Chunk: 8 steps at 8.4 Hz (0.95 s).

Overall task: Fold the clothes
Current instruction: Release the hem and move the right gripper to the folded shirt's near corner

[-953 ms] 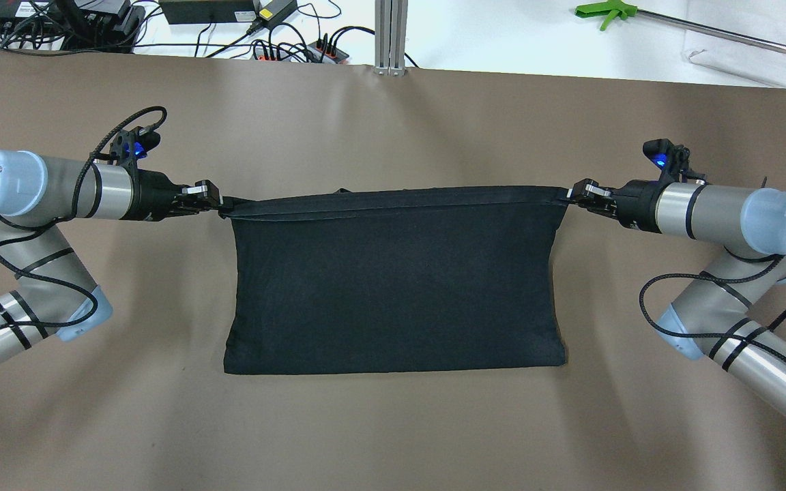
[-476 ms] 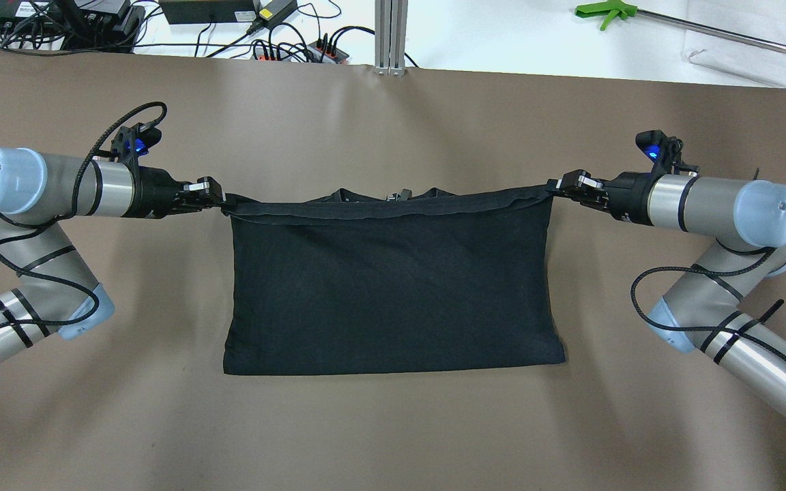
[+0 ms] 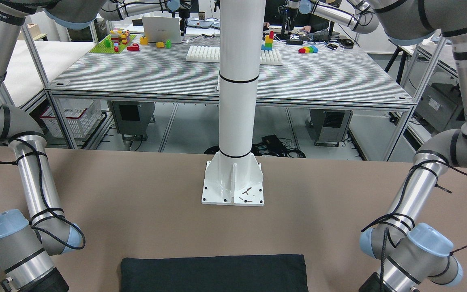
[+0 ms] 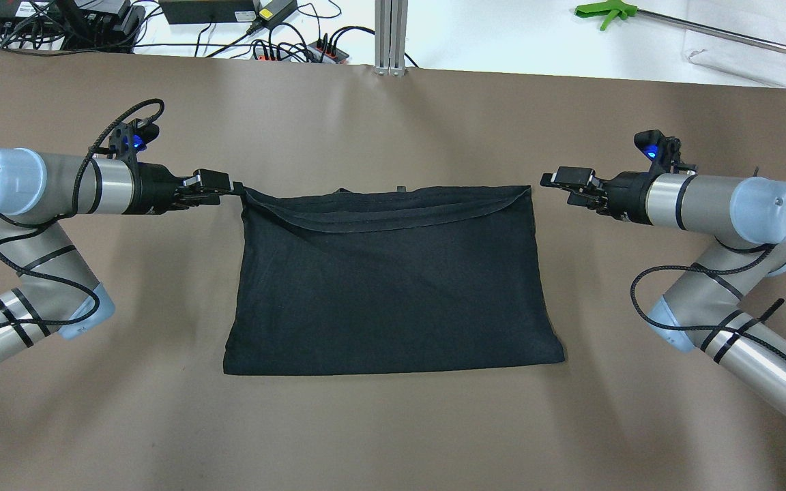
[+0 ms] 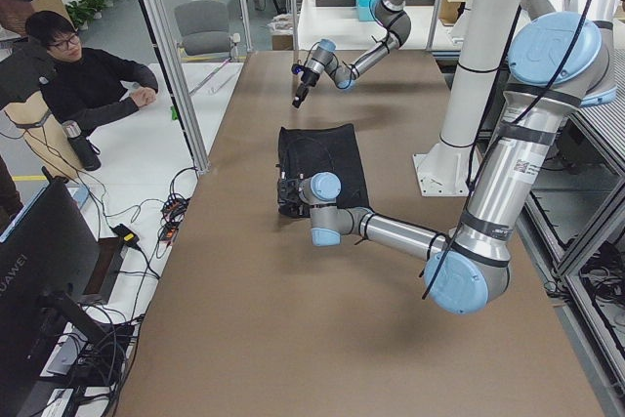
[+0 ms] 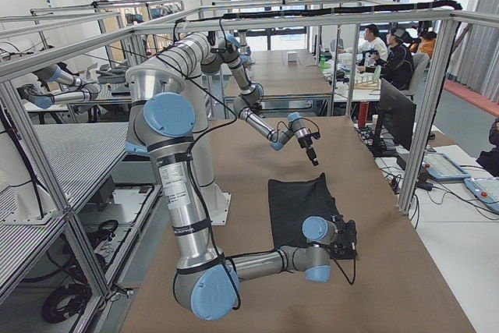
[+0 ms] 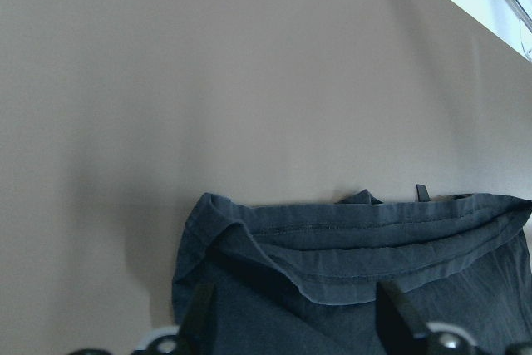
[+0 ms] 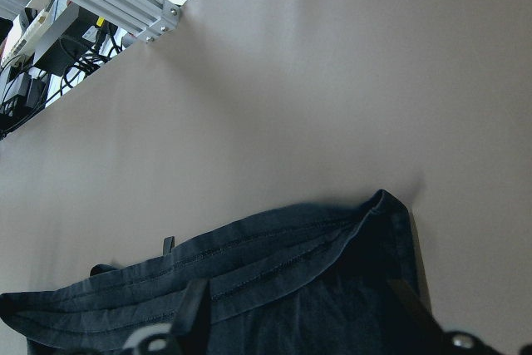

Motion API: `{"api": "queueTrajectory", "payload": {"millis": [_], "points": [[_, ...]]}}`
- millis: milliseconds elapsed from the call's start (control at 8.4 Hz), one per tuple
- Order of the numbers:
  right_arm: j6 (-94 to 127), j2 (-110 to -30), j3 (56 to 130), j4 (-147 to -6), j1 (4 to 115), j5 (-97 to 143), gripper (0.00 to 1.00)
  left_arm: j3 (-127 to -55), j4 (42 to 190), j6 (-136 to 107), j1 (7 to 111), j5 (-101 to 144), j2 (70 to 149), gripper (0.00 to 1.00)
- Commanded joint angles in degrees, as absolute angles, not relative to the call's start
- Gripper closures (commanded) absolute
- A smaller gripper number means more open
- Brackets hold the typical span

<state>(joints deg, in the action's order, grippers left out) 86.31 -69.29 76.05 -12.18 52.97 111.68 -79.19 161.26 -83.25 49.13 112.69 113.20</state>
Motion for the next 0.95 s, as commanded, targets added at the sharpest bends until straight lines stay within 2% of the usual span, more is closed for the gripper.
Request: {"api": "queueTrajectory", "payload": {"millis": [0, 357, 834], "points": [[86.6, -70.4, 78.3, -17.0, 53.1, 117.3, 0.06, -80.5, 161.3, -83.3, 49.2, 112.3, 113.5, 0.06], [86.7, -77.5, 90.8, -31.9, 51.3, 128.1, 0.06, -81.5, 160.8, -83.3, 50.9, 112.4, 113.5, 0.05], [88.9, -82.2, 91.7, -31.8, 44.1, 126.0, 0.06, -81.6, 160.9, -83.1, 51.5, 112.4, 113.3, 0.06]]}}
